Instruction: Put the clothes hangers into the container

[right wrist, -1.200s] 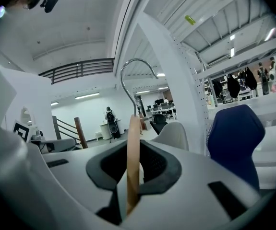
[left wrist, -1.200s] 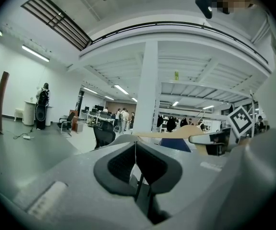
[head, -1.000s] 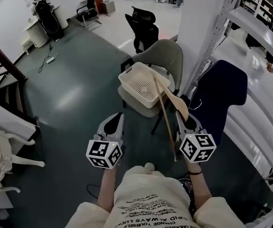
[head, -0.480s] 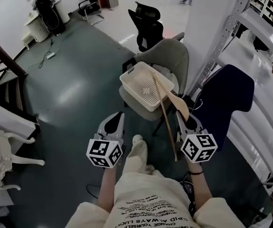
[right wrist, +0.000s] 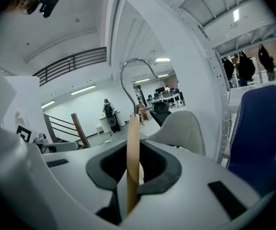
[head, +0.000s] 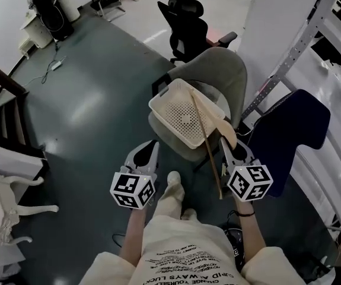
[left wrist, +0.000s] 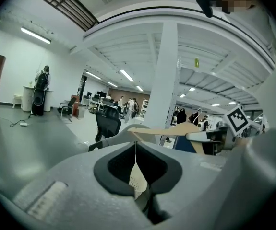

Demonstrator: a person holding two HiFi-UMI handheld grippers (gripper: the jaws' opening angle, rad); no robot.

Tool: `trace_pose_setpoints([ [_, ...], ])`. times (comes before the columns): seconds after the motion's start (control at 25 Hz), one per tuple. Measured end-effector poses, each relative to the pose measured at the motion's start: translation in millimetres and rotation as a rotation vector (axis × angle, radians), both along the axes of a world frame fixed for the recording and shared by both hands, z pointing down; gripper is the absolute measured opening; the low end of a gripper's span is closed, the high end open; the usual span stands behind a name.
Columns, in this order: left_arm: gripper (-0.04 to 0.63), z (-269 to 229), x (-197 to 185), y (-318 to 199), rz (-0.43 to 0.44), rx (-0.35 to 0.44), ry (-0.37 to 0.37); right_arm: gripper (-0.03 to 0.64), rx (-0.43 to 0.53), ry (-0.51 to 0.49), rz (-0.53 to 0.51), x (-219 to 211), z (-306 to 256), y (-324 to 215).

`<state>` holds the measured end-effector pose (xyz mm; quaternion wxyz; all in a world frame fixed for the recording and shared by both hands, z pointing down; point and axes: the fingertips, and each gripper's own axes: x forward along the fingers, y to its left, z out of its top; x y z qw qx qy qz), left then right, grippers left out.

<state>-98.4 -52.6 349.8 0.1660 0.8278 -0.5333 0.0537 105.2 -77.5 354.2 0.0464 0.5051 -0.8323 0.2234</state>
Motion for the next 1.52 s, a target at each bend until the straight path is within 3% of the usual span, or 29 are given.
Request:
trace_pose_setpoints([
  [0.36,0.023,53.2,-8.0,-77.5,0.085,-0.124,0.028,0.054,-0.11,-0.005,0.016,-20.3,46.4,-76.8],
  [0.84,0.023,120.6,-1.8,-132.1,0.186,-0.276,0.052,0.054,-0.221,-0.039,0.009,-48.6,105.5,-136.7],
  [1.2,0.023,155.6,-3.8,-144.7,0.192,-0.354,0.077,0.054,-0.311,0.027,-0.074,-65.7,151.5,-162.4],
  [1.52,0.023,190.0,-0.8,-158.2,0.158,-0.432,0.119,0.054,-0.422,0.025,-0.149,-81.7,198.2,-185.6],
])
